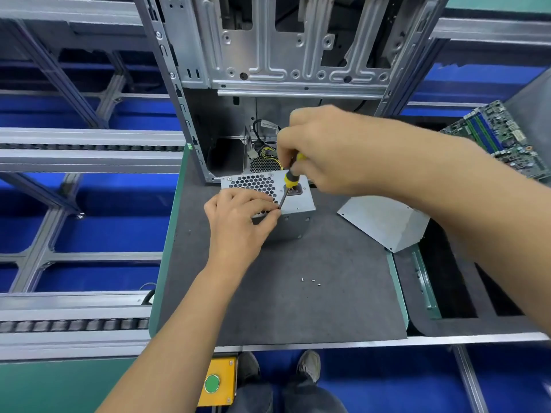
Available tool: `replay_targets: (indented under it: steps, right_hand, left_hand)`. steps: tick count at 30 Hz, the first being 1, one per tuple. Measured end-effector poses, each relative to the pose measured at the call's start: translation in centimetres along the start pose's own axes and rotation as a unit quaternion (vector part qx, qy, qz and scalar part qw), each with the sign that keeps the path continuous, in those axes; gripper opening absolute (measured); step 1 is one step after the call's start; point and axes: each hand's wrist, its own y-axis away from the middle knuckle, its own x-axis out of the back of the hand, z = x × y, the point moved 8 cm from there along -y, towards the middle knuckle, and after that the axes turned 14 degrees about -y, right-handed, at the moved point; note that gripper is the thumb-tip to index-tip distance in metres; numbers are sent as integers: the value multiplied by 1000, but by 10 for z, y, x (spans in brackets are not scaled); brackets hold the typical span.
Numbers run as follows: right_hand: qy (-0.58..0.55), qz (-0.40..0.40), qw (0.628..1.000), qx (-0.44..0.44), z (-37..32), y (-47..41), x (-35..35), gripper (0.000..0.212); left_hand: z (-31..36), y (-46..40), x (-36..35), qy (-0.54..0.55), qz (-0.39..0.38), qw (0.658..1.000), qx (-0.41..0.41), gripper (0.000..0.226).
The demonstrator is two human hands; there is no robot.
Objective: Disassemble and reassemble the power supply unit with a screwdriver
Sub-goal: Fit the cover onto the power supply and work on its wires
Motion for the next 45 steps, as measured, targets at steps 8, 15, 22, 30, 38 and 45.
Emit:
replay_targets:
  steps: [8,15,22,30,38,45]
  right_hand:
    - [51,-24,998,-4,-10,-7,-3,14]
    - [152,7,988,-36,-17,-12,1,42]
    - [151,-60,987,0,-24,-18,-8,2]
    - [294,-119,947,57,-35,-18,-12,15]
    - [229,-120,960,-111,-16,-35,-8,26]
    - [331,-119,933,75,-49,-22,-15,7]
  left_hand:
    - [2,-1,3,-5,8,1000,2,5]
    - [1,0,2,-3,4,1000,9,6]
    - [1,0,2,0,9,1000,10,6]
    - [1,0,2,0,12,1000,10,7]
    - [-3,-3,-2,18,-5,1000,-2,6]
    - [-2,0,-2,1,-13,1000,-20,12]
